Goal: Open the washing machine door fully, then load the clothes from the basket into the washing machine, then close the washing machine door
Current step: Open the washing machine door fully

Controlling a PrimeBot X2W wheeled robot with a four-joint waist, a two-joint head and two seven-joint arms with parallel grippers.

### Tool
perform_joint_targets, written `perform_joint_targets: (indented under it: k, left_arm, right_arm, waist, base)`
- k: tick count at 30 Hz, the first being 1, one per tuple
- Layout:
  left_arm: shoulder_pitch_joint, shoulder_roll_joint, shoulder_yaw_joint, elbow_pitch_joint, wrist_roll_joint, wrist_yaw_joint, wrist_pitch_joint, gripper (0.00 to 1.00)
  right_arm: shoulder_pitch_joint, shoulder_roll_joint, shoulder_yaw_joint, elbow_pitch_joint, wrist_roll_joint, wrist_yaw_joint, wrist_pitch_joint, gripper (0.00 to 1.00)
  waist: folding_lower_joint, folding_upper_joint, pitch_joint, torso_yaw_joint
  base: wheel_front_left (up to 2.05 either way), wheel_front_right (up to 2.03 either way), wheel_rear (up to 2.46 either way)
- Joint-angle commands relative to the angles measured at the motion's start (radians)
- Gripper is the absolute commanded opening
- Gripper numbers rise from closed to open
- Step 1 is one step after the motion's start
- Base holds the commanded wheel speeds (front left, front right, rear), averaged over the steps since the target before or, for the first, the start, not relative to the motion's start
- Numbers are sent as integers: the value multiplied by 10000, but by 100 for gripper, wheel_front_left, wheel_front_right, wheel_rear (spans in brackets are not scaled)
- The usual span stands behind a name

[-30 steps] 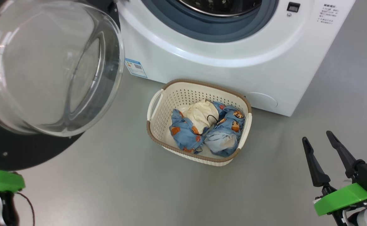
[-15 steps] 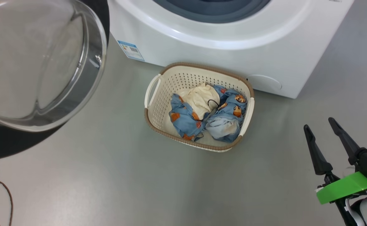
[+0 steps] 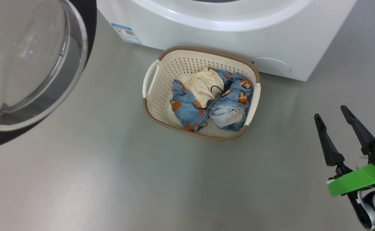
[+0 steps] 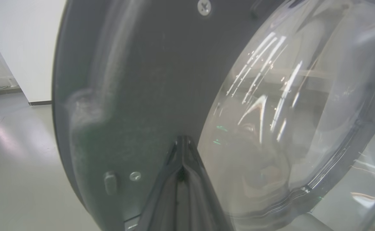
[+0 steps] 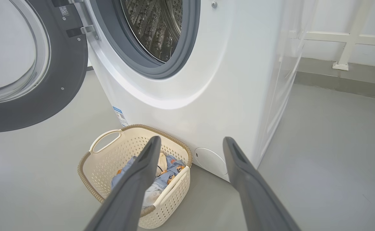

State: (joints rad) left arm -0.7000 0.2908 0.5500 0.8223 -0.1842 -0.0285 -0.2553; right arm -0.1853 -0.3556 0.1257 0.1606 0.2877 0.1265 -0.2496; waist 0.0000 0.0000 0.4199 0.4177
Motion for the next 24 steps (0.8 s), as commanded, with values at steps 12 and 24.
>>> perform_joint_targets:
  k: [12,24]
  left_arm:
    - [-485,1190,889,202,506,139,-64,0]
    - [-484,949,1201,361,613,-482,-64,0]
  right_arm:
    - [-278,-270,207,-310,-158,42,-122,100]
    - [-363,-125,253,-205,-169,42,-122,100]
  waist:
    - [0,0,496,-138]
    - [0,0,212,-120]
  base:
    - [0,0,0]
    - [0,0,0]
